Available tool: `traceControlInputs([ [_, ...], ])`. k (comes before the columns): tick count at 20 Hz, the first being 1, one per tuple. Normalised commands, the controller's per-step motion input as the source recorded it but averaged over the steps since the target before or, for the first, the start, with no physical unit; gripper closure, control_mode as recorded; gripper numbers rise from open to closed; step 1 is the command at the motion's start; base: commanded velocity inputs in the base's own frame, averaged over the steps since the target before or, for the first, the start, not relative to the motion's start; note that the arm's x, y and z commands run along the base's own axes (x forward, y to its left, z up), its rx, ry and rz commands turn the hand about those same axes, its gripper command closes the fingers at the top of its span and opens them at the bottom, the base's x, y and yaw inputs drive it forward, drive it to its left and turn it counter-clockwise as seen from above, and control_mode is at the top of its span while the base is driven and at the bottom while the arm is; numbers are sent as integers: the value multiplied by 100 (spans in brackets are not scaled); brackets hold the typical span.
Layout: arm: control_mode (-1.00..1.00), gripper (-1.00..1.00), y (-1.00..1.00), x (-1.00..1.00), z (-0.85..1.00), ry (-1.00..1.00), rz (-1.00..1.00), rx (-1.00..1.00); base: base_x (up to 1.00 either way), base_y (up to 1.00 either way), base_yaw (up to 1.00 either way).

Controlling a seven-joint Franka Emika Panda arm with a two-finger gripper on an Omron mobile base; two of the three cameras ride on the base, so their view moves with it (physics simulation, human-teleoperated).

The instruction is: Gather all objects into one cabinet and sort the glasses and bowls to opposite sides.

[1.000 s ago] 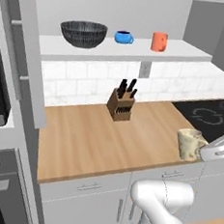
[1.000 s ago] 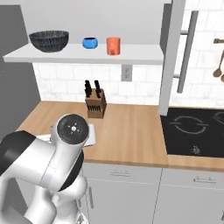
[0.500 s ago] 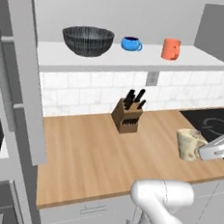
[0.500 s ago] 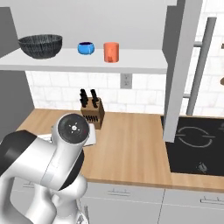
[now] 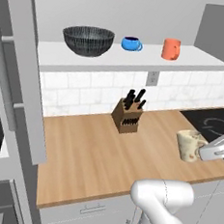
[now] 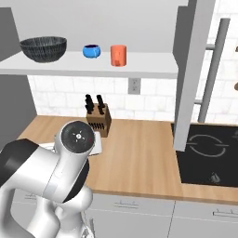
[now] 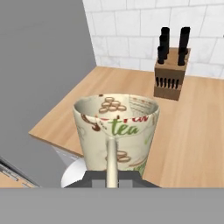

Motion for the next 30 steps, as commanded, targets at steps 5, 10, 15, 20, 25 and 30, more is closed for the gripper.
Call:
traceControlInputs([
  [5,100,100,0,0,0,0,0,0,62,0,6],
  [10,100,100,0,0,0,0,0,0,20,0,1],
  [15,100,100,0,0,0,0,0,0,51,0,0],
  [20,100,100,0,0,0,0,0,0,55,8,-2],
  [25,100,100,0,0,0,0,0,0,100,52,-7],
  [30,100,100,0,0,0,0,0,0,24,13,-1],
])
